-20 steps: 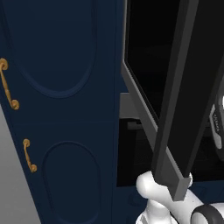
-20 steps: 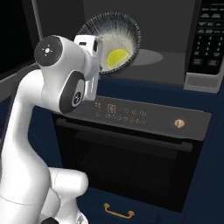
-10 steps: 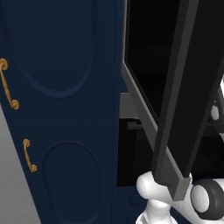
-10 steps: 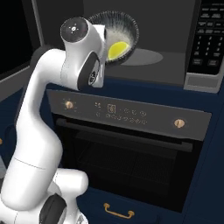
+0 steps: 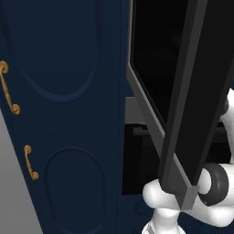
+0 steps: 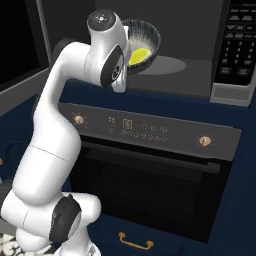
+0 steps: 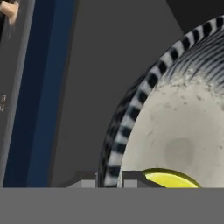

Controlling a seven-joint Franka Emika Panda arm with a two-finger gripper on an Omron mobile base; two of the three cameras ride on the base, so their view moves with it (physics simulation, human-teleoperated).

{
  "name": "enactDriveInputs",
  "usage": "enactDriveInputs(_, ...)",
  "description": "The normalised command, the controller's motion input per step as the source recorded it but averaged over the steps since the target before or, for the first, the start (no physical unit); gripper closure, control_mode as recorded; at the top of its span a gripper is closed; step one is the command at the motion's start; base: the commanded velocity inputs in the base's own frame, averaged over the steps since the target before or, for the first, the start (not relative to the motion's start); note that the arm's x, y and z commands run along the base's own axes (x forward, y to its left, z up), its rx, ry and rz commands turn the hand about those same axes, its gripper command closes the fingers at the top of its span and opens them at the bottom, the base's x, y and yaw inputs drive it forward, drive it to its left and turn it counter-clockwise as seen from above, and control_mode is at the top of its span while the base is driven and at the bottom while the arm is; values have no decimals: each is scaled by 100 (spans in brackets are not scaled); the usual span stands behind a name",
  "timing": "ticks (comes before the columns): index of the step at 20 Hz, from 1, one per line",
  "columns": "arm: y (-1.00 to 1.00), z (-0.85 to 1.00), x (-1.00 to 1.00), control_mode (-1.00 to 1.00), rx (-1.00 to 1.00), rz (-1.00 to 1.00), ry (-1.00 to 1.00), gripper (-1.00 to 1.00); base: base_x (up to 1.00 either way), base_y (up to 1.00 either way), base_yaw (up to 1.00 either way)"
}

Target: Pick the lemon wedge from the sink and place it in the bowl. Then pick the bowl and place it in the microwave. Then close the microwave door and press the start button.

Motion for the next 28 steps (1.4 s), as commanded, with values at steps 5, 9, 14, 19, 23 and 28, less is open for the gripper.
enactDriveInputs(5, -15, 0, 43, -100, -1, 0, 3, 100, 0, 0, 0)
enactDriveInputs(9, -13, -6, 44, -100, -1, 0, 4, 100, 0, 0, 0)
enactDriveInputs(14, -4, -22, 45, -100, -3, 0, 7, 100, 0, 0, 0)
enactDriveInputs(19, 0, -3, 2, -100, 0, 0, 0, 100, 0, 0, 0)
enactDriveInputs(23, 0, 5, -37, -100, 0, 0, -5, -100, 0, 0, 0)
enactDriveInputs(28, 0, 0, -33, -100, -2, 0, -12, -100, 0, 0, 0)
